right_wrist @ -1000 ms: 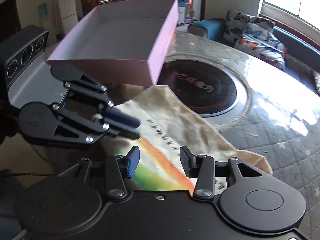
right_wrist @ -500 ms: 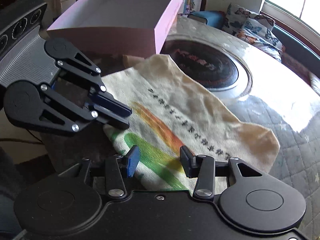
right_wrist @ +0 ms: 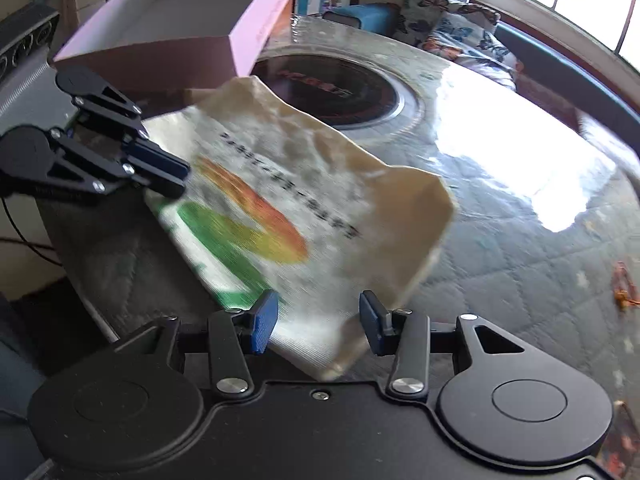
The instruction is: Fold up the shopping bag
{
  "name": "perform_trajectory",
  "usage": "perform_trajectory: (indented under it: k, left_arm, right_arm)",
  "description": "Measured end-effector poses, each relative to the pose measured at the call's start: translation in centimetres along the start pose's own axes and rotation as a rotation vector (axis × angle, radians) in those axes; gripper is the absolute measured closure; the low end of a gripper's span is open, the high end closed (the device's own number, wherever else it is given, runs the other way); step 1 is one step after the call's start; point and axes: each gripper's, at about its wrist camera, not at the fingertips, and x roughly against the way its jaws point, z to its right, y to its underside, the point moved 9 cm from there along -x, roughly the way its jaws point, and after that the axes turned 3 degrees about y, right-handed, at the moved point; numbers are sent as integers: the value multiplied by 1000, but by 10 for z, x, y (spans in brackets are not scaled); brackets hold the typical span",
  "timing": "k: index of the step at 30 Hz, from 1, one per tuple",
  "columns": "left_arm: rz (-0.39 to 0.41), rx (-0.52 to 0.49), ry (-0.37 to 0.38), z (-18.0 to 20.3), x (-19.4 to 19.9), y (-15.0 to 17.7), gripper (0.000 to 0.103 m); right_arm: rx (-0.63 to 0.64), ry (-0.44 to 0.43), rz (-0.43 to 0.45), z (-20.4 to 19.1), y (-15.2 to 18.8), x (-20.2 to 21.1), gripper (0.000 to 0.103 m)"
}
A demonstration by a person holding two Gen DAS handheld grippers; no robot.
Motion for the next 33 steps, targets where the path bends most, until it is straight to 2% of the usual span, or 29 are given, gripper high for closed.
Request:
perform_trajectory:
  k: [3, 6, 12, 17, 25, 33]
  left_arm:
    - [2, 5, -3, 3, 0, 1, 89]
    - [0, 1, -9, 8, -1, 2, 89]
    - [2, 6, -13, 14, -1, 4, 89]
    - [-1, -6, -23, 15, 1, 7, 89]
    - [2, 52, -92, -19, 18, 21, 89]
    - [40, 76, -108, -25, 45, 21, 90]
  right_arm:
    - [-24, 26, -7, 8, 0, 5, 55]
    - [-37, 27, 27, 8, -6, 13, 55]
    - [2, -75, 76, -28, -23, 9, 55]
    - [-26, -110, 46, -31, -21, -13, 55]
    - [-42, -96, 28, -20, -19, -13, 55]
    - [-39, -103, 23, -19, -18, -14, 55]
